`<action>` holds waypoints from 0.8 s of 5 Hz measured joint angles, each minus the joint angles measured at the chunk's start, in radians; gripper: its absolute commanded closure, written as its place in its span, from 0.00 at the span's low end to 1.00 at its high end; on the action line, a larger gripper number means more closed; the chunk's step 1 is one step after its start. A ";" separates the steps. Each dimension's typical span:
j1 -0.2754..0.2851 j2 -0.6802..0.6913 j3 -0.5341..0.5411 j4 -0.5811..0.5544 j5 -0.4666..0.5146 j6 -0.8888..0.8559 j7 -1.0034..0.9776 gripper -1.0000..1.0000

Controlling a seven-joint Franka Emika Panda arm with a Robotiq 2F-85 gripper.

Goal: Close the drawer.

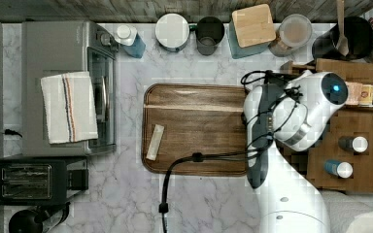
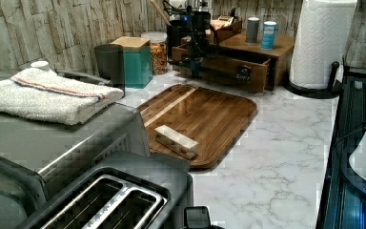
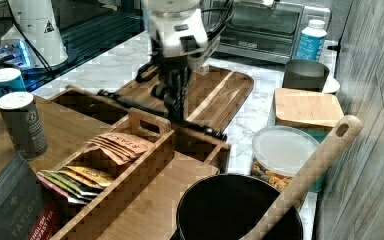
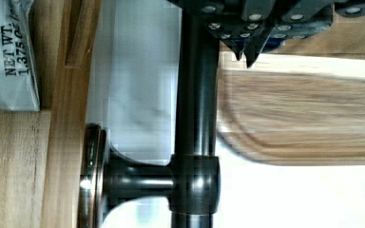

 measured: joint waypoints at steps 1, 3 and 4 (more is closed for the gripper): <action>-0.026 0.020 -0.039 0.025 -0.033 0.026 0.001 1.00; 0.032 0.023 -0.088 0.023 -0.174 0.063 0.011 1.00; 0.052 0.029 -0.102 0.029 -0.198 0.058 0.012 1.00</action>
